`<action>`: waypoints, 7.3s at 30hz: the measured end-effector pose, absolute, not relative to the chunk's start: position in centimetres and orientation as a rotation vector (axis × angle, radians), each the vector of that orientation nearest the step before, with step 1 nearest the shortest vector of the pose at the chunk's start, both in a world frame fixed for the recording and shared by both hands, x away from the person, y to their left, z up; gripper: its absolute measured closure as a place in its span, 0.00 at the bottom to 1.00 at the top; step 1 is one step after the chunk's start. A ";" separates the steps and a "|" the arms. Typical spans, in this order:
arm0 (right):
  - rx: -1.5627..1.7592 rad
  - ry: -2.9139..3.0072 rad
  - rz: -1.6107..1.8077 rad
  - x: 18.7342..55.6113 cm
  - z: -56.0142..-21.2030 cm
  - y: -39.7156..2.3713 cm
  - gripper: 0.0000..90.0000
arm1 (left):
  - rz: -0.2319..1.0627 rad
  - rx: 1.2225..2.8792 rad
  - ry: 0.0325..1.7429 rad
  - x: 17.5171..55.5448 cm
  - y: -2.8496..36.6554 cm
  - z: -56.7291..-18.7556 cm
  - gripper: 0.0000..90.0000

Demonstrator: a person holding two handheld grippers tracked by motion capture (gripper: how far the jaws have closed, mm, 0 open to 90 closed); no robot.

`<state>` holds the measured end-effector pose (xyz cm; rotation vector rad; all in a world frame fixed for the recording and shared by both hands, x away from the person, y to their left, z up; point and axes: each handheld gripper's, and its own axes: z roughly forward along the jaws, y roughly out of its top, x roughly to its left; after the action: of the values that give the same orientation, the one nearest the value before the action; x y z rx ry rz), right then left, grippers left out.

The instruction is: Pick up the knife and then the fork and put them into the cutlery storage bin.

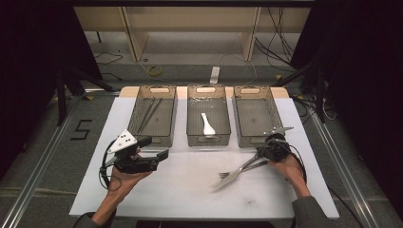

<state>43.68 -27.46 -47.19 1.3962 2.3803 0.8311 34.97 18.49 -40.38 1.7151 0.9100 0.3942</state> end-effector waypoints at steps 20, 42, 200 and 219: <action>1.411 2.455 0.714 42.9 -46.9 -27.1 1.00 | 0.403 1.720 0.908 34.9 18.5 -40.4 0.18; 1.396 2.552 0.672 38.4 -46.5 -27.9 1.00 | 0.406 1.722 0.912 34.9 18.5 -40.4 0.18; 0.717 2.963 0.319 35.2 -44.9 -18.5 0.90 | 0.402 1.714 0.893 34.9 18.5 -40.3 0.18; 0.870 2.855 0.690 35.8 -40.9 -21.3 0.90 | 0.399 1.701 0.904 34.9 18.7 -40.3 0.18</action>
<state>35.85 -21.30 -40.93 0.8705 2.8551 0.6899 34.88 18.65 -40.33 1.7011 0.9044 0.3991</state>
